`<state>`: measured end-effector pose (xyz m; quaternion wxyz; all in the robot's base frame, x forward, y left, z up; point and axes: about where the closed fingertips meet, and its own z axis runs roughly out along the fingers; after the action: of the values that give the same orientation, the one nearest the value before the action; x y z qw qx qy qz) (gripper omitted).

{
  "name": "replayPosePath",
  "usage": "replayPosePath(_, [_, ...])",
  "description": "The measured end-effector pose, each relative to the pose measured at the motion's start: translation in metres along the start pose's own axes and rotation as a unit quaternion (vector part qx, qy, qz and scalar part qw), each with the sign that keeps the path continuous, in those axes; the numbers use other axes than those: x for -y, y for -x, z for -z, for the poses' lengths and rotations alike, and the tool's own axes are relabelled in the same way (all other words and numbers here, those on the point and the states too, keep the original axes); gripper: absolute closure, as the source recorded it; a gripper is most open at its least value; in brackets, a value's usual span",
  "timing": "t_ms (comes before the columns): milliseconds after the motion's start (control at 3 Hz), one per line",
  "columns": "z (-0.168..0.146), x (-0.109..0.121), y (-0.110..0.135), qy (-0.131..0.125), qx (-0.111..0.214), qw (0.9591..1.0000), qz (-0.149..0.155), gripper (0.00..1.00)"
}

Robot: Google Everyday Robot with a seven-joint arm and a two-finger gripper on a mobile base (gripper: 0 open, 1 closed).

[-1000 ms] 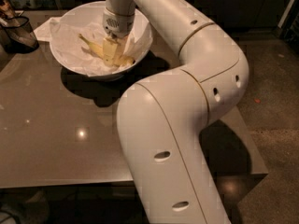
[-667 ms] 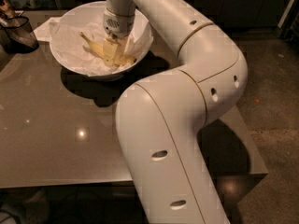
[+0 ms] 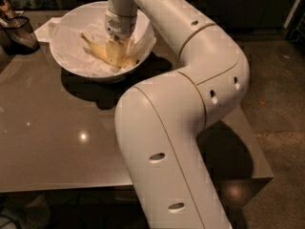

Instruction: Pick banana from white bowl

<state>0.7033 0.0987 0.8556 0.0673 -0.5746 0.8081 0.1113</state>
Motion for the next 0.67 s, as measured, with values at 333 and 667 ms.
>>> replayPosePath(333, [0.0001, 0.0, 0.0, 0.0, 0.0, 1.0, 0.0, 0.87])
replayPosePath(667, [0.0001, 0.0001, 0.0, 0.0, 0.0, 1.0, 0.0, 1.0])
